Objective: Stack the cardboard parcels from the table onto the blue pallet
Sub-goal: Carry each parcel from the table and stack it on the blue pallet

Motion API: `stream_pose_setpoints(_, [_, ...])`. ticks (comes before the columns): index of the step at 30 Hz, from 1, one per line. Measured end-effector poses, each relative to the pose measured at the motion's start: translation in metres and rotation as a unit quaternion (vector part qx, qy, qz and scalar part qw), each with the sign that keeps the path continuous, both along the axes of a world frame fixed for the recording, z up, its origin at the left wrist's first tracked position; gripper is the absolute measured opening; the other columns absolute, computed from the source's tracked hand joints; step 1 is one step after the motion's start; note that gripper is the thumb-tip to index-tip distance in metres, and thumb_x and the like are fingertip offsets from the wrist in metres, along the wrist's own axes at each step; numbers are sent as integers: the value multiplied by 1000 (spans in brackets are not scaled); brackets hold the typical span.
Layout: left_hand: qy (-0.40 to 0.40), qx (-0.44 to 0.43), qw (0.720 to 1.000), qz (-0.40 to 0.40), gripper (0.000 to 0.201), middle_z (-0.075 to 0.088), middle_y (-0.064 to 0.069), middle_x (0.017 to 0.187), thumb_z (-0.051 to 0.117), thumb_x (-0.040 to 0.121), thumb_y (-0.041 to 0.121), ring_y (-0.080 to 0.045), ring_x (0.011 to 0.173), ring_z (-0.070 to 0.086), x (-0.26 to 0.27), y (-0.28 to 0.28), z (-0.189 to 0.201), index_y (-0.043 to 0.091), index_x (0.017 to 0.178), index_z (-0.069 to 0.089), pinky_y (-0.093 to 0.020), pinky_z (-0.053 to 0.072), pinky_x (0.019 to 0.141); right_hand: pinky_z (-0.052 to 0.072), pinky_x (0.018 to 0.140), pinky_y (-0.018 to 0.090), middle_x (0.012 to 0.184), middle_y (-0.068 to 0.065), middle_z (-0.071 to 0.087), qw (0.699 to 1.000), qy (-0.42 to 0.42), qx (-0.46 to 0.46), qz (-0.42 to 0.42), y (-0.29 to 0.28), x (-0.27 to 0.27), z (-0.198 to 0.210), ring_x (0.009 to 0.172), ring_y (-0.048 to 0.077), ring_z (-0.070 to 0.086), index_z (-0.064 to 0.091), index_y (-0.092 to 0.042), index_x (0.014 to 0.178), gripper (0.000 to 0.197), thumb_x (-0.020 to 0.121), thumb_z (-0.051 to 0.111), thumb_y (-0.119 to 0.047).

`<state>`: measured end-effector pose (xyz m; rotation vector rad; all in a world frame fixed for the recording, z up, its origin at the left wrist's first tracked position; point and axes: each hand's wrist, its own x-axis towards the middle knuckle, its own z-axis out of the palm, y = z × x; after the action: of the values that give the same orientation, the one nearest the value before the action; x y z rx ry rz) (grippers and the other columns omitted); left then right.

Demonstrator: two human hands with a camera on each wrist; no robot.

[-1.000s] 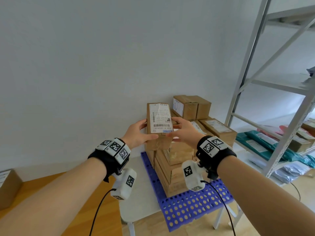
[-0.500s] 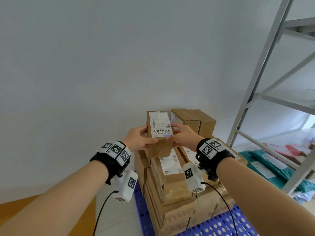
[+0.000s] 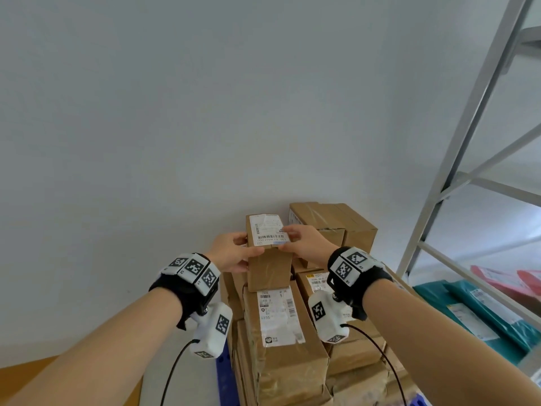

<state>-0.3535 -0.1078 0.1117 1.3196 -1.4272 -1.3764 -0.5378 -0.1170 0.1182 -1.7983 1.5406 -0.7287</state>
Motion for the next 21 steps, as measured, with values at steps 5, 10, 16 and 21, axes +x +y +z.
stream_pose_setpoints(5, [-20, 5, 1000, 13, 64, 55, -9, 133, 72, 80, 9, -23, 93, 64, -6, -13, -3, 11, 137, 45, -25, 58, 58, 42, 103, 29, 139, 5, 49, 989, 120, -71, 43, -8, -12, 2, 124, 18, 49, 43, -15, 139, 52, 90, 61, -22])
stream_pose_setpoints(10, [-12, 29, 999, 13, 74, 55, -10, 132, 77, 75, 12, -32, 106, 63, -12, -19, -6, 17, 140, 42, -51, 53, 87, 30, 111, 37, 147, 5, 37, 970, 204, -123, 45, -15, -27, 0, 135, 23, 35, 43, -22, 139, 50, 92, 55, -34])
stream_pose_setpoints(16, [-15, 27, 999, 19, 76, 52, -10, 136, 77, 75, 14, -31, 111, 60, -19, -25, -6, 20, 141, 39, -52, 52, 88, -3, 116, 47, 157, 4, 17, 945, 295, -140, 13, -24, -38, -2, 146, 24, 4, 35, -38, 143, 53, 93, 44, -53])
stream_pose_setpoints(21, [-10, 29, 999, 32, 73, 51, -9, 136, 74, 78, 12, -30, 114, 58, -25, -33, -6, 18, 141, 38, -51, 51, 90, -1, 114, 55, 158, 5, 13, 949, 302, -91, -24, -34, -47, -6, 146, 29, 6, 29, -41, 144, 61, 89, 38, -65])
